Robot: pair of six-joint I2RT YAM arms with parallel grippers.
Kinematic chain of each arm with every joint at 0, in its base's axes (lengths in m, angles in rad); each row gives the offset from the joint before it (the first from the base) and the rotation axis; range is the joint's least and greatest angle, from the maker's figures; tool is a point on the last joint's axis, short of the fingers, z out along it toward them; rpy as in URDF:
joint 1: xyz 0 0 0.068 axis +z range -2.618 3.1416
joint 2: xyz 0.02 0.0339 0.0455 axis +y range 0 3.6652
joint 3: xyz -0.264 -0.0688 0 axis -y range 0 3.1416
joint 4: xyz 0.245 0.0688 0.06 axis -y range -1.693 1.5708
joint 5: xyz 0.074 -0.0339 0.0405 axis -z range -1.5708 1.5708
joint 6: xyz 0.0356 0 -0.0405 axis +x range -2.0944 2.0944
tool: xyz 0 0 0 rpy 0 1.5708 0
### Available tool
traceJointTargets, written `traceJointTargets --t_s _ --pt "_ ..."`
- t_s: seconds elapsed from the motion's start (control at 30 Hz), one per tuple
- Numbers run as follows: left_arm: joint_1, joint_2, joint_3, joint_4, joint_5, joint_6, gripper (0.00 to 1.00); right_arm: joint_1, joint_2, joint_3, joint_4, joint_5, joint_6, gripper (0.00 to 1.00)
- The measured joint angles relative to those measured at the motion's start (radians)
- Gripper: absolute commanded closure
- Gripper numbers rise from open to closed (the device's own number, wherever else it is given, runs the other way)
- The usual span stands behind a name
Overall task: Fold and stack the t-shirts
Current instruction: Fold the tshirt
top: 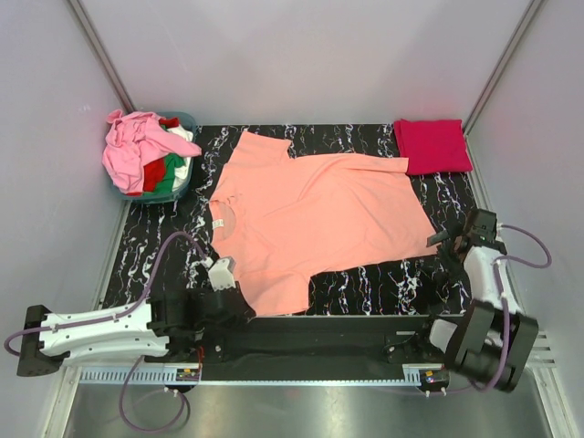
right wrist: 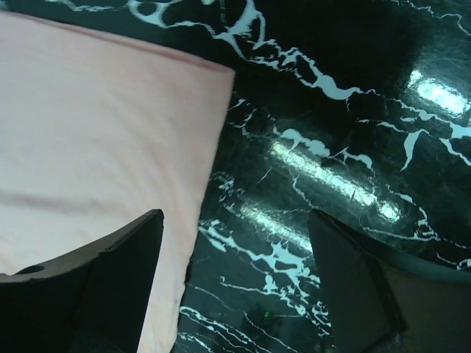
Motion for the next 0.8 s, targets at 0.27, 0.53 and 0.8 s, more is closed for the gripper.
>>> traceJointTargets --t_s 0.27,0.53,0.8 --pt "0.001 -0.039 -0.032 -0.029 -0.012 -0.011 1.0 -0.1 0.25 0.006 0.138 -0.087 -0.018 0.25" --pt "0.002 -0.063 -0.033 -0.045 -0.021 -0.026 1.0 -0.112 0.348 0.06 0.244 -0.125 -0.019 0.34" --pt "0.002 -0.069 -0.033 -0.06 -0.029 -0.032 1.0 -0.115 0.394 0.065 0.316 -0.142 -0.029 0.69"
